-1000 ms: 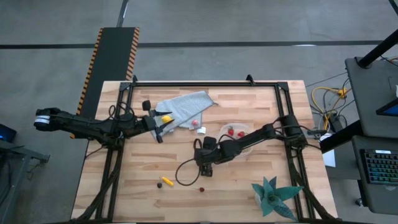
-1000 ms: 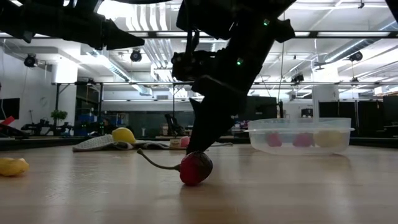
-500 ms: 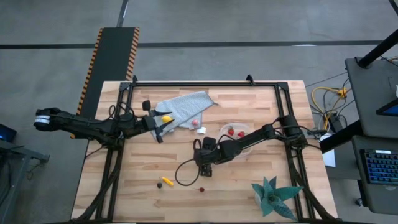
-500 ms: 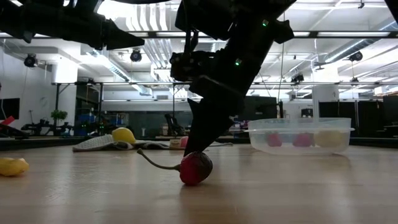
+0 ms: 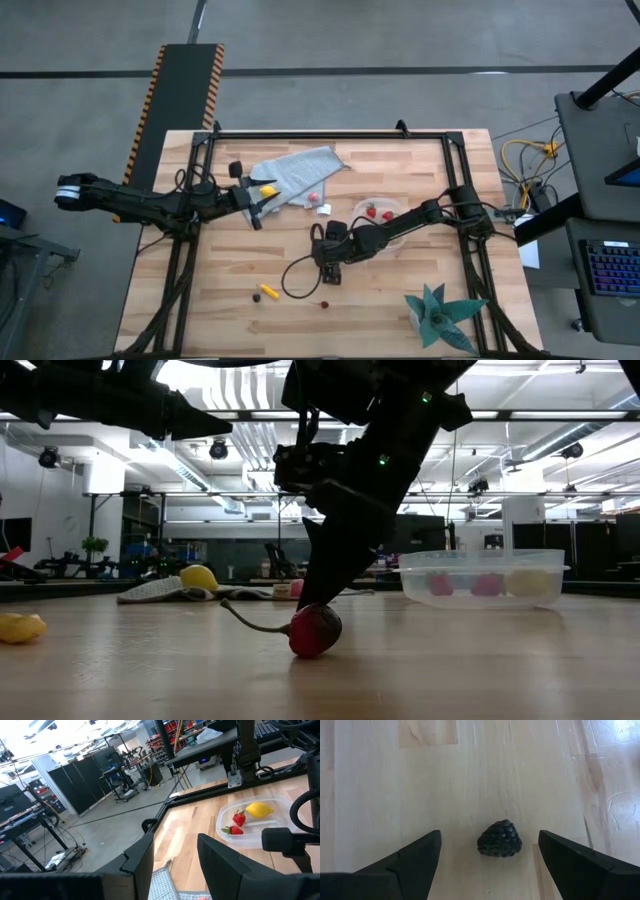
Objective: Pick and placing Produce into tupperware
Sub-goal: Put the blackberry into the transparent container
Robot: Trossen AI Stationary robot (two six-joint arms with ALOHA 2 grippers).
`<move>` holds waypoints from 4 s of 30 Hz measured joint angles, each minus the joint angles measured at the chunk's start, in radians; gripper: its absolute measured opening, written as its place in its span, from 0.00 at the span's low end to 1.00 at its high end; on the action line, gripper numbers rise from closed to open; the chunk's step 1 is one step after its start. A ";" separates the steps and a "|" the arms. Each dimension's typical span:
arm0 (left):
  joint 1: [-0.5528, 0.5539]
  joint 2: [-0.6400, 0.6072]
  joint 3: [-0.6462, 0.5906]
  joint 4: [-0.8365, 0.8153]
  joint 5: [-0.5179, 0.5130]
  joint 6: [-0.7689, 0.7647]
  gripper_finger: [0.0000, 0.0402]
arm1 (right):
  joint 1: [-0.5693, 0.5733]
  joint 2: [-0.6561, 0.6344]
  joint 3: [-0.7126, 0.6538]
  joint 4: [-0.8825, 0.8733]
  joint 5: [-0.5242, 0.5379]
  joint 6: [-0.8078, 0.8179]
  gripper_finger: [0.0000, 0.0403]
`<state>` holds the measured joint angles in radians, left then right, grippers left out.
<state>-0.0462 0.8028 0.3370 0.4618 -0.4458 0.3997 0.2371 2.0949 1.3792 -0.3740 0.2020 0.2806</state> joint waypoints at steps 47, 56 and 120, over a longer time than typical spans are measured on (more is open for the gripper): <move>0.000 0.000 0.000 0.000 0.000 0.000 0.34 | -0.002 0.000 -0.005 -0.015 -0.026 -0.004 0.23; 0.000 0.000 0.000 0.000 0.000 0.000 0.34 | -0.002 0.000 -0.006 -0.016 -0.026 -0.024 0.23; 0.000 0.000 0.000 0.000 0.000 0.000 0.34 | -0.033 -0.385 -0.183 -0.677 0.294 0.191 0.22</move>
<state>-0.0462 0.8028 0.3370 0.4620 -0.4461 0.4000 0.2041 1.7100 1.1966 -1.0507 0.4957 0.4712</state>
